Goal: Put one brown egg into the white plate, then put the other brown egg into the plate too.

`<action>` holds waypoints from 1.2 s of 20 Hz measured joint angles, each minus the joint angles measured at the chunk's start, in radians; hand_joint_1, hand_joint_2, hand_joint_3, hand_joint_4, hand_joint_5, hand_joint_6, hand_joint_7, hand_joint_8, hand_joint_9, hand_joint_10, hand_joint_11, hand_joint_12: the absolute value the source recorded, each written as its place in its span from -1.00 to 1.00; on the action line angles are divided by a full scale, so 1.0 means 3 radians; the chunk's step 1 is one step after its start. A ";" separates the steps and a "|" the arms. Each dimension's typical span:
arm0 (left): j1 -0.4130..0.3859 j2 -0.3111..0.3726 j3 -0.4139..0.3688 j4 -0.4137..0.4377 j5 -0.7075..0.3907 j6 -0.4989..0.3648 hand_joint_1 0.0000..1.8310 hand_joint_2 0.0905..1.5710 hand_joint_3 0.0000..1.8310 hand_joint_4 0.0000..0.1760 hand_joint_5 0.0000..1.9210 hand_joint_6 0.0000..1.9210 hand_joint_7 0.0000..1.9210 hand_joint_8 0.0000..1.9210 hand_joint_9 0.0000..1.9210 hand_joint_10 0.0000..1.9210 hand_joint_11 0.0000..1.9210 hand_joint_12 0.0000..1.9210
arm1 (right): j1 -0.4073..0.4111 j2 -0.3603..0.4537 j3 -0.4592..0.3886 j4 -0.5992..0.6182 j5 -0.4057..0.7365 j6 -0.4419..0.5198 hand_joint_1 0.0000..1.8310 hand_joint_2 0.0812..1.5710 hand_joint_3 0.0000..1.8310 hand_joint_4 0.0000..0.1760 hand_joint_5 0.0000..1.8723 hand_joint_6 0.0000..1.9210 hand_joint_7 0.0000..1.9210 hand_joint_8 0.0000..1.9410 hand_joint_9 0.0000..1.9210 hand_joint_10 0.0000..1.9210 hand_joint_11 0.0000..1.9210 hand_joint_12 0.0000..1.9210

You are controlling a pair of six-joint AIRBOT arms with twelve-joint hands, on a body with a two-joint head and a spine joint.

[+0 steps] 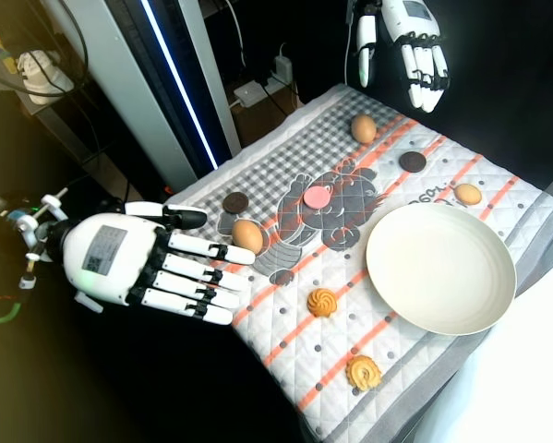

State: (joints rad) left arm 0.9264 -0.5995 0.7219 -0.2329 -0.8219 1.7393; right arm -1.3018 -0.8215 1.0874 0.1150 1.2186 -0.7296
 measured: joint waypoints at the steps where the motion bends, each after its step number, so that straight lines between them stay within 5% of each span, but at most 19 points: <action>1: 0.0000 0.0000 0.0000 0.0017 0.0020 0.0000 -0.63 0.48 -1.00 0.82 -0.60 -1.00 -0.57 -1.00 -0.55 -0.98 -1.00 -0.02 | 0.0000 0.0000 0.0000 -0.0001 -0.0019 -0.0001 -0.46 0.64 -1.00 0.37 -0.24 -1.00 -0.40 -1.00 -0.31 -1.00 -0.37 -0.68; 3: -0.0003 0.0000 0.0000 0.0015 0.0023 0.0000 -0.58 0.45 -1.00 0.75 -0.61 -1.00 -0.58 -1.00 -0.55 -0.99 -1.00 -0.02 | 0.0001 -0.0004 0.0008 0.0000 -0.0014 -0.0001 -0.45 0.64 -1.00 0.39 -0.24 -1.00 -0.39 -1.00 -0.30 -1.00 -0.36 -0.68; 5: -0.0042 -0.0004 0.0004 0.0025 0.0079 0.0062 -0.43 0.35 -1.00 0.98 -0.59 -1.00 -0.54 -0.99 -0.52 -0.99 -1.00 0.06 | 0.0000 -0.0004 0.0010 -0.0001 -0.0015 0.0000 -0.44 0.64 -1.00 0.37 -0.23 -1.00 -0.39 -1.00 -0.30 -1.00 -0.35 -0.68; 7: -0.0109 -0.0057 0.0010 0.0018 0.0140 0.0338 -0.30 0.25 -1.00 1.00 -0.63 -1.00 -0.53 -1.00 -0.49 -0.99 -1.00 0.08 | 0.0000 -0.0006 0.0010 -0.0001 -0.0015 -0.0001 -0.43 0.64 -1.00 0.34 -0.23 -1.00 -0.39 -1.00 -0.30 -1.00 -0.36 -0.69; 11: -0.0214 -0.0220 0.0136 0.0003 0.0430 0.0422 -0.19 0.19 -1.00 1.00 -0.67 -0.99 -0.52 -1.00 -0.43 -0.99 -1.00 0.14 | 0.0001 -0.0006 0.0014 -0.0008 -0.0019 0.0000 -0.38 0.65 -1.00 0.41 -0.22 -1.00 -0.38 -1.00 -0.30 -1.00 -0.36 -0.71; 13: -0.0278 -0.0291 0.0237 -0.0132 0.0599 0.0575 -0.08 0.11 -1.00 1.00 -0.53 -0.99 -0.53 -1.00 -0.41 -0.99 -1.00 0.19 | 0.0001 -0.0006 0.0014 -0.0011 -0.0018 0.0000 -0.37 0.65 -1.00 0.36 -0.22 -1.00 -0.37 -0.99 -0.30 -1.00 -0.35 -0.71; 24: -0.0406 -0.0468 0.0336 -0.0121 0.0964 0.0684 -0.03 0.11 -1.00 1.00 -0.59 -1.00 -0.42 -0.99 -0.35 -0.98 -1.00 0.18 | 0.0000 -0.0008 0.0017 -0.0010 -0.0018 0.0000 -0.34 0.67 -1.00 0.35 -0.19 -1.00 -0.34 -1.00 -0.26 -1.00 -0.31 -0.73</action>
State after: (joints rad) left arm 0.8047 -0.7399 0.8227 -0.2691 -0.5327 1.9446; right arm -1.3018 -0.8238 1.0924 0.1120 1.2133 -0.7296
